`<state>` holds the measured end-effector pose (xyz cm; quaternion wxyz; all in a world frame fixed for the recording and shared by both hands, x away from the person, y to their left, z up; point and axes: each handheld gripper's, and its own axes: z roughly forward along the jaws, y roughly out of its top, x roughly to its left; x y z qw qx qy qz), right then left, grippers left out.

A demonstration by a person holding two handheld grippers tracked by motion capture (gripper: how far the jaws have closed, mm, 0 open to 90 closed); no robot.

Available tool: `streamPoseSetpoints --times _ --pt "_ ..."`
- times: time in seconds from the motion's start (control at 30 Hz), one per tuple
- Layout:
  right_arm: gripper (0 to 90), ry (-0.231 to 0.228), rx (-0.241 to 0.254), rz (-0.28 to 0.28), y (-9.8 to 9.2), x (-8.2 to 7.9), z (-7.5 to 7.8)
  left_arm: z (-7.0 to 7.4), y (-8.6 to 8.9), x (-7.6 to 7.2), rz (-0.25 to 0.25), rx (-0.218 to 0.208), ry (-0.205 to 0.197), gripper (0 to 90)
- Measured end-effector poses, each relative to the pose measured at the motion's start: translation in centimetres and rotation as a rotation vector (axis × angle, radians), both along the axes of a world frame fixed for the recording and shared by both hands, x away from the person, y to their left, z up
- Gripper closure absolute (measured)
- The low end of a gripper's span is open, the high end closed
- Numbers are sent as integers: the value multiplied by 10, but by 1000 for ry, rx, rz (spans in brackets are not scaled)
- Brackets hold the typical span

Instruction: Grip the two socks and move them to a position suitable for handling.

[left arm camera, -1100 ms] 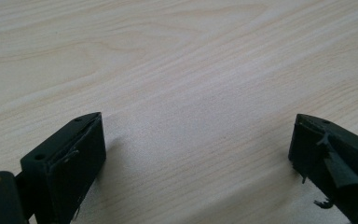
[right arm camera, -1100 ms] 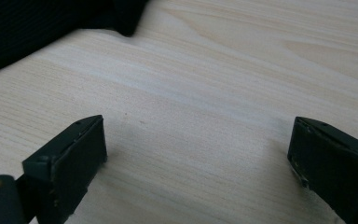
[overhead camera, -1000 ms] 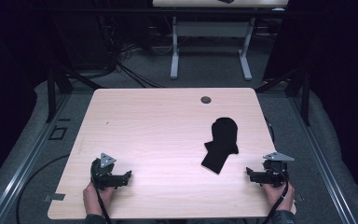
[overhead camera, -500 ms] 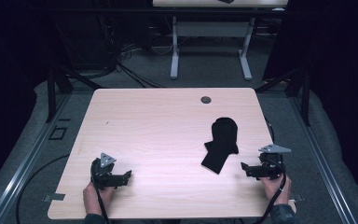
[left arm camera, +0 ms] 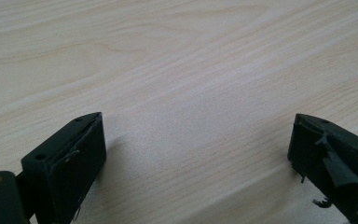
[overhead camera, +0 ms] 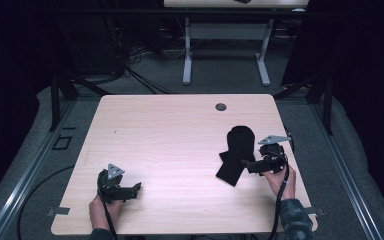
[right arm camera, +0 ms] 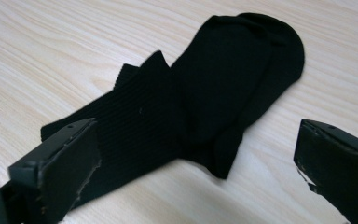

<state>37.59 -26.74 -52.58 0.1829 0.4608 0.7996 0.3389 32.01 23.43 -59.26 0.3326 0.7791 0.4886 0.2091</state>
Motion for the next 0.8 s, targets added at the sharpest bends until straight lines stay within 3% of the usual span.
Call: streamPoseSetpoints --times 0.17,0.3,0.37,0.47,0.63,0.67,0.8 --pt "48 16 -6 17 8 9 0 0 0 0 0 0 0 42" --pt "151 45 -13 37 16 21 0 0 0 0 0 0 0 42" --pt "252 87 -32 57 21 27 -1 0 0 0 0 0 0 42" --pt "321 140 -56 75 28 38 -2 0 0 0 1 -1 0 42" --pt "385 184 -80 89 36 50 -4 0 0 0 1 -1 0 42" --pt "441 207 -107 93 40 55 -6 0 0 0 0 -1 0 42" --pt "537 267 -132 101 43 65 -12 0 0 0 1 -1 0 42"
